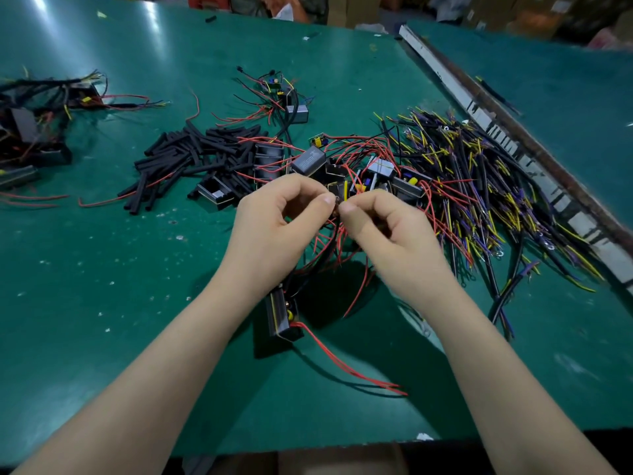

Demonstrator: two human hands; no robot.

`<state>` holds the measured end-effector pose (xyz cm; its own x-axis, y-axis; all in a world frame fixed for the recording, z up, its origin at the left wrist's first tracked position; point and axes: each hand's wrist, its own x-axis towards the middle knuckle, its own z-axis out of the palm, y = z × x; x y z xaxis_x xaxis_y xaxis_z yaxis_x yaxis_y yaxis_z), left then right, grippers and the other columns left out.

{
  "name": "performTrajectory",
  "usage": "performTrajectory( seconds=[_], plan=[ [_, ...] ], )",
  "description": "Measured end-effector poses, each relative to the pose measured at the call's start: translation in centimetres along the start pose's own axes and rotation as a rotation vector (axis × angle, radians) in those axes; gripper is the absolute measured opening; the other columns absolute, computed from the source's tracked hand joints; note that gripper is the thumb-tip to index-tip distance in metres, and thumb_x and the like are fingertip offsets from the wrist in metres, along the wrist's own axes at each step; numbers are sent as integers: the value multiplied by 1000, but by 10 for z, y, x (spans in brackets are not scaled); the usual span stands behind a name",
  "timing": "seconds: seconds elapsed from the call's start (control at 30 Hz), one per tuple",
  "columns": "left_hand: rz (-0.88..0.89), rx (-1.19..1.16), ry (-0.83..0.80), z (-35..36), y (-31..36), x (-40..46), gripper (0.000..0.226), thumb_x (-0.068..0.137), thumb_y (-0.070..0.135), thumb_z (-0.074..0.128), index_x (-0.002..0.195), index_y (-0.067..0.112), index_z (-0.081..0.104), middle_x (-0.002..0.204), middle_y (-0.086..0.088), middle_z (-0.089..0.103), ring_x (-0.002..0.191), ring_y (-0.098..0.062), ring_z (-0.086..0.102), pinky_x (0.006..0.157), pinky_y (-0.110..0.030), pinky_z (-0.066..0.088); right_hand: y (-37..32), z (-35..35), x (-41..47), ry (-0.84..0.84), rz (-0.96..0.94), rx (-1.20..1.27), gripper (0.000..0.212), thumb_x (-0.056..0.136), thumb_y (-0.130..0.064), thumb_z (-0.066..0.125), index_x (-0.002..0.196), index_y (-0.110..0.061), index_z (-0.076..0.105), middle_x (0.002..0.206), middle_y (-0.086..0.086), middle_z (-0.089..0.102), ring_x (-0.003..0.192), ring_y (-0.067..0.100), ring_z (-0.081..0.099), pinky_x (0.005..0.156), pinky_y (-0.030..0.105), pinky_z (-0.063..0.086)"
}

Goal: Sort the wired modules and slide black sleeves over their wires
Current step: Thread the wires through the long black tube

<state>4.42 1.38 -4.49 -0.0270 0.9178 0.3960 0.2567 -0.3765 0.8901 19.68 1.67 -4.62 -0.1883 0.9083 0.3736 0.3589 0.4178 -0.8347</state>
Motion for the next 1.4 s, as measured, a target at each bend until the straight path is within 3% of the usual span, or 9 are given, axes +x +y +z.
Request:
performTrajectory(
  seconds=[0.13, 0.4, 0.57, 0.7, 0.77, 0.97, 1.17, 1.3, 1.4],
  plan=[
    [-93, 14, 27, 5, -2, -2, 9, 79, 23, 63, 71, 20, 65, 63, -3, 60, 61, -18, 53, 63, -31, 43, 7, -1, -1, 67, -383, -456, 10, 91, -11, 60, 87, -3, 66, 77, 0, 60, 74, 19, 48, 70, 27, 37],
    [-88, 149, -115, -2, -4, 3, 15, 83, 13, 65, 69, 18, 61, 49, 14, 49, 51, -3, 40, 52, -20, 34, 11, -4, 1, 184, -550, -684, 15, 93, -16, 62, 87, -6, 72, 83, 7, 67, 74, 33, 56, 66, 48, 46],
    [-44, 143, -289, -8, -1, 5, 11, 87, 9, 62, 76, 9, 64, 56, 10, 47, 52, -2, 38, 52, -16, 31, 11, -3, 0, 223, -563, -646, 13, 91, -16, 64, 85, -9, 74, 87, 1, 69, 81, 31, 58, 70, 47, 44],
    [-70, 126, -469, -20, 0, 8, 12, 87, 9, 64, 76, 10, 65, 65, -1, 51, 57, -3, 38, 54, -18, 32, 14, -7, 2, 57, -514, -543, 8, 87, -11, 66, 86, -7, 73, 88, 2, 68, 81, 31, 56, 71, 50, 45],
    [-99, 98, -528, -24, 0, 9, 15, 87, 8, 64, 73, 14, 64, 60, 7, 51, 53, -1, 38, 51, -13, 30, 15, -9, 3, -33, -461, -478, 9, 87, -12, 65, 87, -7, 73, 89, 1, 67, 81, 31, 55, 71, 53, 45],
    [-235, -136, -550, -28, 0, 8, 8, 76, 17, 62, 69, 17, 66, 56, 4, 46, 52, -7, 35, 47, -16, 28, 10, -15, 3, -179, -357, -272, 11, 90, -14, 61, 87, -7, 69, 87, -11, 59, 84, 14, 52, 82, 37, 41],
    [-291, -214, -407, -17, 4, 7, 19, 90, 6, 56, 73, 13, 63, 56, 0, 43, 48, -6, 35, 45, -13, 29, 8, -13, 2, -28, -317, -246, 13, 91, -12, 60, 93, -6, 71, 89, -2, 63, 88, 22, 58, 82, 33, 45],
    [-234, -155, -341, -13, 4, 4, 20, 91, 9, 56, 73, 14, 60, 50, 9, 44, 45, -4, 36, 44, -12, 30, 4, -9, 1, 97, -310, -233, 19, 94, -18, 56, 108, -11, 67, 99, -18, 57, 96, 9, 54, 88, 36, 46],
    [-228, -149, -301, -8, 4, 3, 24, 92, 9, 56, 69, 16, 59, 48, 10, 44, 43, -4, 37, 43, -12, 31, 2, -11, 0, 244, -324, -196, 18, 95, -15, 57, 107, -5, 65, 102, -12, 55, 98, 16, 57, 78, 38, 51]
  ],
)
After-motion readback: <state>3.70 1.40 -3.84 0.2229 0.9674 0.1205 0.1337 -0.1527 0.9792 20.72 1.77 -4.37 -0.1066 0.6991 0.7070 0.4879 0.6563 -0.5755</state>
